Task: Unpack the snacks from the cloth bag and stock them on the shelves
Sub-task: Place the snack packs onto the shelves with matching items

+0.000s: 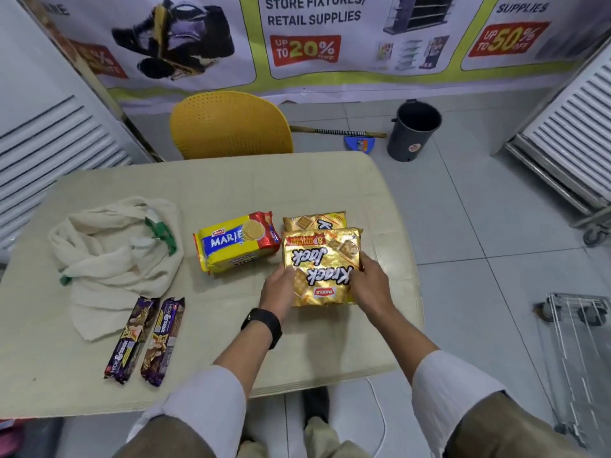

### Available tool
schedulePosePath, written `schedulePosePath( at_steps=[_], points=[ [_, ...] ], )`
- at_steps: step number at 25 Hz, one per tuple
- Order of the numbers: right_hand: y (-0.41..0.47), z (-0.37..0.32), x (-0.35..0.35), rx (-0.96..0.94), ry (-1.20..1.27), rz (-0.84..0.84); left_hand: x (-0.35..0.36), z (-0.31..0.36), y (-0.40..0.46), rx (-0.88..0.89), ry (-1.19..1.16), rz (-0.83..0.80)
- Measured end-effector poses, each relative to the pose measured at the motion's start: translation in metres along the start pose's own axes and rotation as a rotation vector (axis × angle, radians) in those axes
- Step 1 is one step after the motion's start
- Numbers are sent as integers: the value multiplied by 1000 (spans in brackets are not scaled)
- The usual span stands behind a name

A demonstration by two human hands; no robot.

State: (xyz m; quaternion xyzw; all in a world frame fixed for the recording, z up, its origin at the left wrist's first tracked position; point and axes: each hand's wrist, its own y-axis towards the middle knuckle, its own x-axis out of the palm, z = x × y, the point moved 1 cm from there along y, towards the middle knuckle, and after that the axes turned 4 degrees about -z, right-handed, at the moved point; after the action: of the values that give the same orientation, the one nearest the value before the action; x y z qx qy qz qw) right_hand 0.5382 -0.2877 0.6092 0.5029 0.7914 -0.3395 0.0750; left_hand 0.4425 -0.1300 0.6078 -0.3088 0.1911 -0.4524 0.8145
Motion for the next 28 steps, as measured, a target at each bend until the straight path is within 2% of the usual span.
schedulePosePath(
  at_steps=[4,10,13,15,18,20,22,24,26,28],
  points=[
    [58,-39,-6,10,-22,-36,7,38,51,-6,62,34],
    [102,-26,4,75,-90,-81,16,32,88,-65,142,55],
    [106,-20,8,54,-104,-50,15,33,84,-30,144,47],
    [99,-24,6,41,-149,28,13,36,67,29,184,37],
    [64,-44,21,-134,-224,212,-11,20,29,132,284,89],
    [36,-64,47,-342,-222,234,-41,-2,8,108,236,162],
    [9,-82,88,-578,-232,123,-86,-30,-10,39,73,303],
    [-11,-93,139,-720,-281,-94,-135,-59,-27,-44,-58,497],
    [-26,-96,195,-736,-400,-370,-178,-89,-43,-145,-137,643],
    [-30,-92,246,-676,-553,-625,-209,-116,-50,-243,-173,676]
  ],
)
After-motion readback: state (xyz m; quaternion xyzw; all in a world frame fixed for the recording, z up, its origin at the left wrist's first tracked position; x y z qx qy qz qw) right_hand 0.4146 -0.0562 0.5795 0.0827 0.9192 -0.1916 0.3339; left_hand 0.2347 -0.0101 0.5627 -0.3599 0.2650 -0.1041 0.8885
